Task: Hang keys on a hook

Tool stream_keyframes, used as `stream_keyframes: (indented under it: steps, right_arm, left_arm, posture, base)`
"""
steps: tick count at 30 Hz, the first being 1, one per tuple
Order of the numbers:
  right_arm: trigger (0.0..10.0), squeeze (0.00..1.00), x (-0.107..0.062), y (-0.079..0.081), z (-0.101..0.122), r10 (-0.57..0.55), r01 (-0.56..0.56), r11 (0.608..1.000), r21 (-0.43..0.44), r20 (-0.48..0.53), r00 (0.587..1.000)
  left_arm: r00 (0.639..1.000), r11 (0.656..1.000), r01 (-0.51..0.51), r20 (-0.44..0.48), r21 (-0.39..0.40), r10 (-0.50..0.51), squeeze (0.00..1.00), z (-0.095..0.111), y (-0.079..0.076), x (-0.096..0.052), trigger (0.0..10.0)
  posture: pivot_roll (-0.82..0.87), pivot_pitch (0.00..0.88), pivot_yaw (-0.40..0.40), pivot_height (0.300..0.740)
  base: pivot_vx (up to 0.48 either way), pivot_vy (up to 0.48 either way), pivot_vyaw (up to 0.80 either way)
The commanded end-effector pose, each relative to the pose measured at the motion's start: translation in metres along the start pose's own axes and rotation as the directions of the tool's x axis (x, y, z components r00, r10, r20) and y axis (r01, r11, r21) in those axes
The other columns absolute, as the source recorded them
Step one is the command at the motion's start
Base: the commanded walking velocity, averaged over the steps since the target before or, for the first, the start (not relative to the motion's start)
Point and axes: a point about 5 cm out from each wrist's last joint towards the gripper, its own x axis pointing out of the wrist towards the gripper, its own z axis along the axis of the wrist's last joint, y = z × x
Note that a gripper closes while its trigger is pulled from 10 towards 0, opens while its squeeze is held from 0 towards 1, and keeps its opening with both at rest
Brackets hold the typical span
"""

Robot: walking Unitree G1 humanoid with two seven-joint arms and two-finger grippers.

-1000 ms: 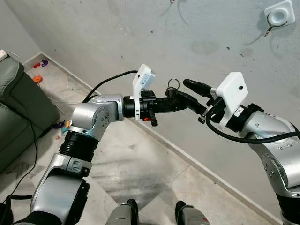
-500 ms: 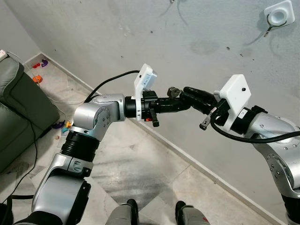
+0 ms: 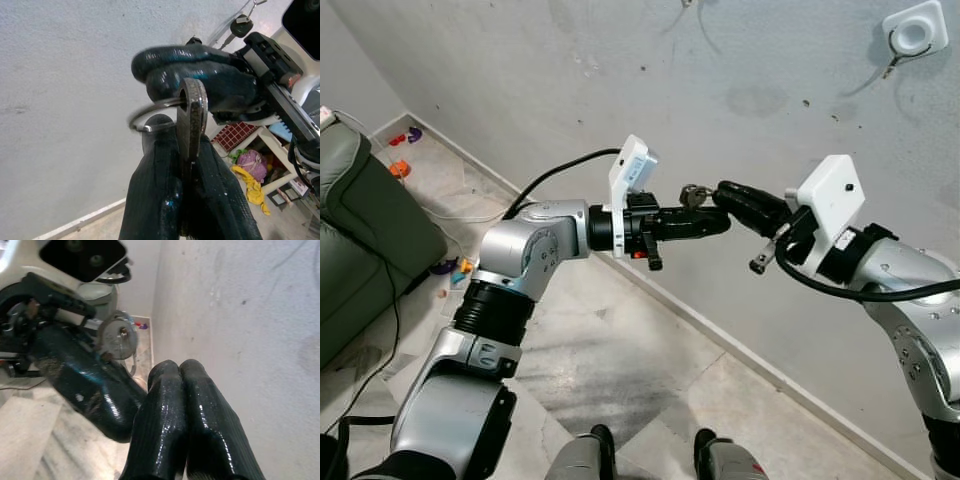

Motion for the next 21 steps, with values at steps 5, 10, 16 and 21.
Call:
stream_keyframes:
  steps: [5, 10, 16, 21]
  right_arm:
    - [0.0, 0.00, 0.000, -0.004, 0.004, -0.055, 0.056, 0.998, -0.021, 0.036, 0.998]
    - [0.0, 0.00, 0.000, -0.008, 0.006, -0.090, 0.091, 0.996, -0.014, 0.063, 0.994]
    - [0.0, 0.00, 0.001, -0.007, 0.007, -0.083, 0.083, 0.996, -0.007, 0.076, 0.994]
    - [0.0, 0.00, 0.001, -0.007, 0.008, -0.078, 0.079, 0.997, -0.009, 0.090, 0.993]
  left_arm:
    - [1.000, 1.000, 0.005, -0.004, 0.011, -0.005, 0.00, -0.001, 0.000, 0.000, 10.0]
    - [0.999, 0.999, -0.049, 0.013, 0.013, 0.049, 0.00, -0.002, 0.005, 0.000, 10.0]
    - [0.993, 0.994, -0.107, 0.044, 0.008, 0.107, 0.00, 0.002, 0.012, -0.002, 10.0]
    - [0.993, 0.994, -0.106, 0.047, 0.007, 0.106, 0.00, 0.003, 0.012, -0.003, 10.0]
  posture:
    - [-0.15, 0.200, 0.120, 0.740]
    - [-0.15, 0.200, 0.119, 0.740]
    - [-0.15, 0.200, 0.116, 0.740]
    - [-0.15, 0.199, 0.115, 0.740]
  base:
    - [0.000, 0.000, 0.00]
    - [0.000, 0.000, 0.00]
    - [0.000, 0.000, 0.00]
    - [0.000, 0.000, 0.00]
